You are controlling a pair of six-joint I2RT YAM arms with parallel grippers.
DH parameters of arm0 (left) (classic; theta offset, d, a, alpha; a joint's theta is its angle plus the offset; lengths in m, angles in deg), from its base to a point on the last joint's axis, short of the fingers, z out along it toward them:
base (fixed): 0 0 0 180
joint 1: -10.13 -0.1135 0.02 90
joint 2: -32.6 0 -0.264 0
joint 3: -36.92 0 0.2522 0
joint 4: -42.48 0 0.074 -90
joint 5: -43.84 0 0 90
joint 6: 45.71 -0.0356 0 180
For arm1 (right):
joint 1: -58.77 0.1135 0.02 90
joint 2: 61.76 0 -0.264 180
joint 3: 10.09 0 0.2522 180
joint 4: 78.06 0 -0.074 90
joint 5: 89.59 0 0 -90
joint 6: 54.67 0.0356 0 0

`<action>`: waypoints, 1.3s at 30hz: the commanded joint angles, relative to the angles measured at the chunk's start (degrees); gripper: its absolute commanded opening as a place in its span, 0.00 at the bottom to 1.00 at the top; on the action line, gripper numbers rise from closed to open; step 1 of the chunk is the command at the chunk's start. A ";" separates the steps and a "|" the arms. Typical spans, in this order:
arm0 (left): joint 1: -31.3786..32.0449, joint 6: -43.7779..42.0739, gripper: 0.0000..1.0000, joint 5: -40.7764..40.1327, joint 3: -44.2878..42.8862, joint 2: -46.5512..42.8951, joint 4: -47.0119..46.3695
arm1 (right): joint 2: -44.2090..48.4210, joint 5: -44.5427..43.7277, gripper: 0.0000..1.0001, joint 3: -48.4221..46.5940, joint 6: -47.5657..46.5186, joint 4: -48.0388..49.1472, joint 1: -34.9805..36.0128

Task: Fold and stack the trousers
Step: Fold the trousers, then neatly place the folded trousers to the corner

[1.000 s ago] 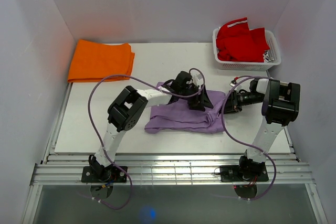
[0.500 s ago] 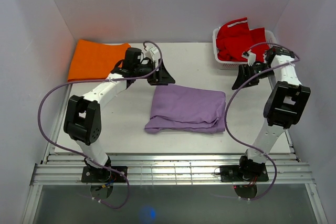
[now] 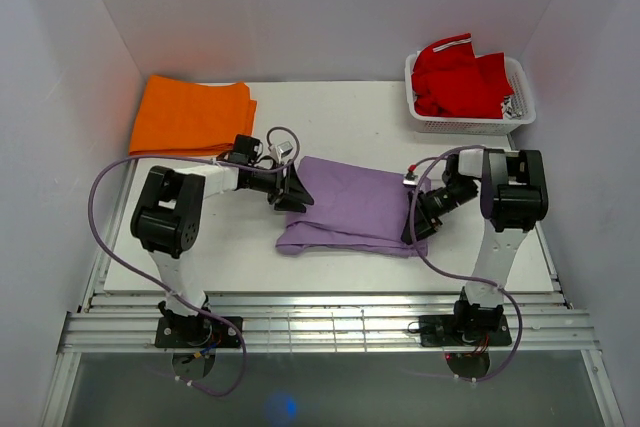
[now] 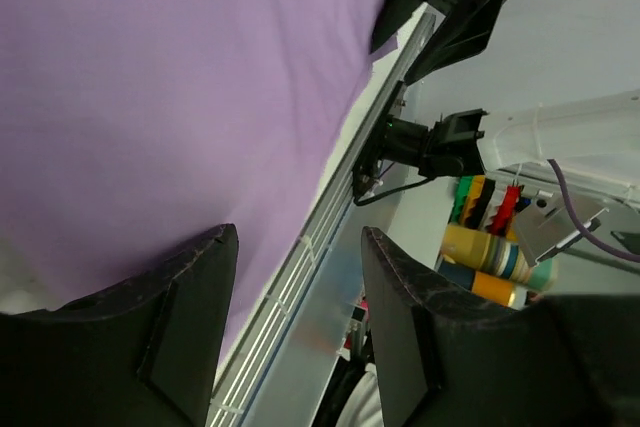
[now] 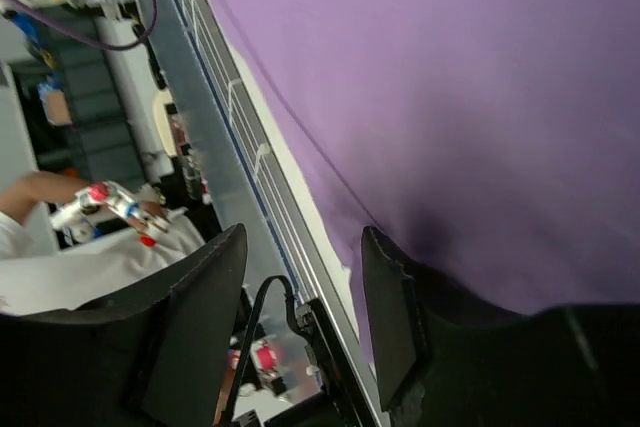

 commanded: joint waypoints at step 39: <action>-28.07 -15.47 0.98 -12.98 -3.88 -17.45 30.67 | 15.13 -45.98 0.91 0.86 4.85 51.19 52.66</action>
